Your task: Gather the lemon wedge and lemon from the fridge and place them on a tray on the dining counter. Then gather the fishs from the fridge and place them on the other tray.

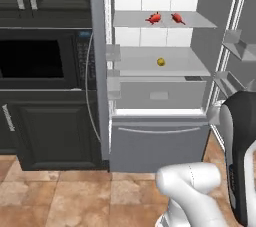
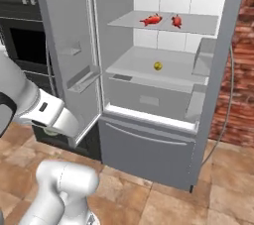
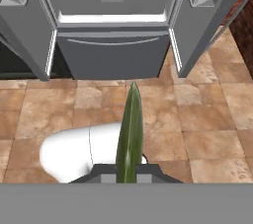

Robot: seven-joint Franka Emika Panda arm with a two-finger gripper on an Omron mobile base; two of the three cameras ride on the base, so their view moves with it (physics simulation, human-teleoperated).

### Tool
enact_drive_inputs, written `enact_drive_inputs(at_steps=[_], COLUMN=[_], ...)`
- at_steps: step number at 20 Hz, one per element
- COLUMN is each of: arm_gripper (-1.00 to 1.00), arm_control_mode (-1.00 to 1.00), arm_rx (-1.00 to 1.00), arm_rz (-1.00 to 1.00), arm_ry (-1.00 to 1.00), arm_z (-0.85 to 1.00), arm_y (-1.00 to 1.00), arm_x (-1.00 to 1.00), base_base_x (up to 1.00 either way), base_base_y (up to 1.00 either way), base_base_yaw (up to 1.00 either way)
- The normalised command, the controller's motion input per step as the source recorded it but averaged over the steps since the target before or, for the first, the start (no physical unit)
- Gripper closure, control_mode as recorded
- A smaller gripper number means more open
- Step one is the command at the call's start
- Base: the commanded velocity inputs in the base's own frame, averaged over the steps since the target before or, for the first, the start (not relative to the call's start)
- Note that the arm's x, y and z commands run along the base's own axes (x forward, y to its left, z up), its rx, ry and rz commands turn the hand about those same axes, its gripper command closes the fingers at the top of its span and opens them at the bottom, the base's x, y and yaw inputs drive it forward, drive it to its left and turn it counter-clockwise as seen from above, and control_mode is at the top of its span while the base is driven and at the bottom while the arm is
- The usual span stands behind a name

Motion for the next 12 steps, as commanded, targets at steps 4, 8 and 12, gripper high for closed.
enact_drive_inputs(at_steps=[4, 8, 12], arm_gripper=[1.0, 1.0, 1.0], arm_control_mode=[1.0, 1.0, 1.0], arm_rx=[0.0, 0.0, 0.0], arm_rz=[0.0, 0.0, 0.0], arm_ry=[0.0, 0.0, 0.0], arm_z=[0.0, 0.0, 0.0], arm_y=[0.0, 0.0, 0.0], arm_x=[0.0, 0.0, 0.0], base_base_x=[-0.65, -0.59, -0.59], base_base_y=[0.4, 0.46, 0.47], base_base_yaw=[0.38, 0.39, 0.41])
